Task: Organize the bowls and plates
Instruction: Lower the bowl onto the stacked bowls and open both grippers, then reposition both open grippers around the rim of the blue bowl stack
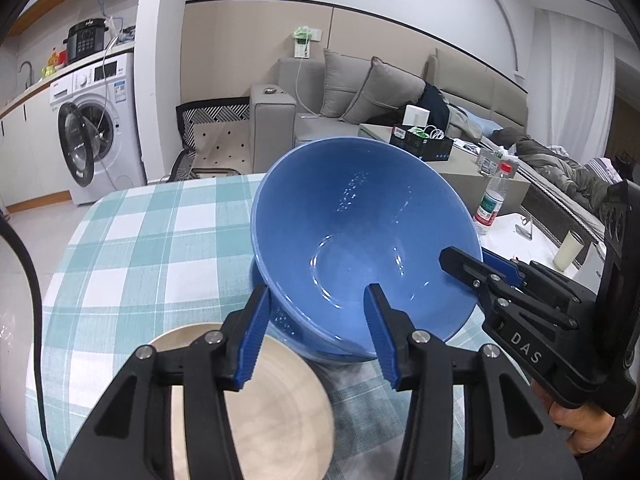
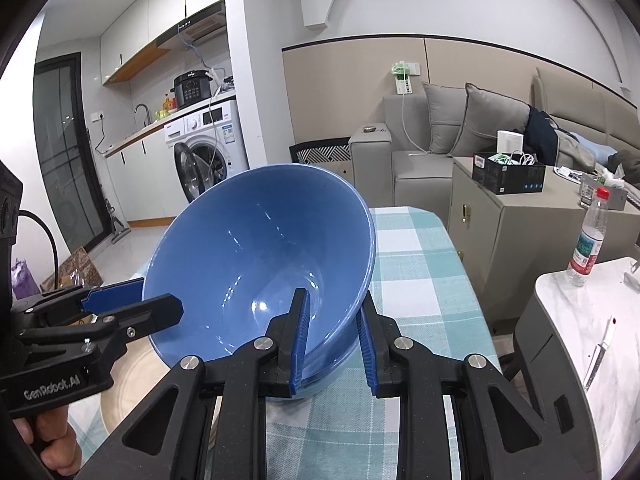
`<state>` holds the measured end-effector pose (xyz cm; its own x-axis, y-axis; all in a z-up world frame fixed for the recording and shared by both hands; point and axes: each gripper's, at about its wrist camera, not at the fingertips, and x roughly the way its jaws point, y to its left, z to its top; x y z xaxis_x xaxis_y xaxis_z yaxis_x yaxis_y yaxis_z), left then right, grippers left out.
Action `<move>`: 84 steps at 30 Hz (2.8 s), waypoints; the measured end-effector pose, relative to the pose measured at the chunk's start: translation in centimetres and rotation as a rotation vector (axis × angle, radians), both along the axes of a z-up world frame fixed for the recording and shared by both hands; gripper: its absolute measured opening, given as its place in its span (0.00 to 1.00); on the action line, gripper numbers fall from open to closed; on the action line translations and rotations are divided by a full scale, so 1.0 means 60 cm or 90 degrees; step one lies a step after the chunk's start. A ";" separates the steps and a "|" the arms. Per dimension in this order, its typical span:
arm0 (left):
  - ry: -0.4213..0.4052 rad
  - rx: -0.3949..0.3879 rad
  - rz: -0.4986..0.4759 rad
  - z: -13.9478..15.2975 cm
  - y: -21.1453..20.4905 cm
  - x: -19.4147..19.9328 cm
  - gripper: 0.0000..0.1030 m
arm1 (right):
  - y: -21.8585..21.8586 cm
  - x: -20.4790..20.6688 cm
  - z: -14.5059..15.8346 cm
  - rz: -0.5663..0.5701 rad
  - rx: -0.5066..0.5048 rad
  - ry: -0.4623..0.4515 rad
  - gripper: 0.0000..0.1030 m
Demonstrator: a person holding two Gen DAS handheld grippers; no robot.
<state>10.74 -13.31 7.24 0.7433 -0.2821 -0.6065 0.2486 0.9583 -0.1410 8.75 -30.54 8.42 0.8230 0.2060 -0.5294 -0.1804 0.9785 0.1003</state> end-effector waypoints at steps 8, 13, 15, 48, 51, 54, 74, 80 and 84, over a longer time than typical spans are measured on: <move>0.019 -0.004 0.027 -0.023 0.019 0.019 0.37 | 0.023 0.008 -0.022 0.009 -0.014 0.017 0.23; 0.028 -0.002 0.035 -0.035 0.023 0.029 0.34 | 0.028 0.013 -0.033 0.009 -0.022 0.025 0.23; 0.030 0.001 0.036 -0.039 0.023 0.032 0.34 | 0.029 0.016 -0.034 0.009 -0.024 0.027 0.23; 0.057 0.034 0.031 -0.061 0.017 0.063 0.36 | 0.015 0.042 -0.044 -0.004 -0.035 0.052 0.42; 0.059 0.031 0.029 -0.060 0.020 0.062 0.41 | 0.007 0.036 -0.039 -0.001 -0.034 0.046 0.54; 0.056 0.031 0.030 -0.059 0.022 0.060 0.51 | -0.005 0.032 -0.037 -0.006 -0.029 0.045 0.82; 0.058 0.006 0.015 -0.056 0.038 0.065 0.98 | -0.038 0.032 -0.039 -0.003 0.029 0.060 0.99; 0.080 -0.011 0.005 -0.067 0.038 0.078 1.00 | -0.043 0.036 -0.044 -0.005 0.043 0.067 0.99; 0.093 -0.017 0.012 -0.074 0.039 0.087 1.00 | -0.049 0.042 -0.052 -0.011 0.049 0.076 0.99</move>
<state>15.97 -10.99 2.79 0.6531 -0.2866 -0.7010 0.2059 0.9580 -0.1997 11.30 -33.48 5.29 0.7591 0.2359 -0.6068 -0.1461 0.9700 0.1944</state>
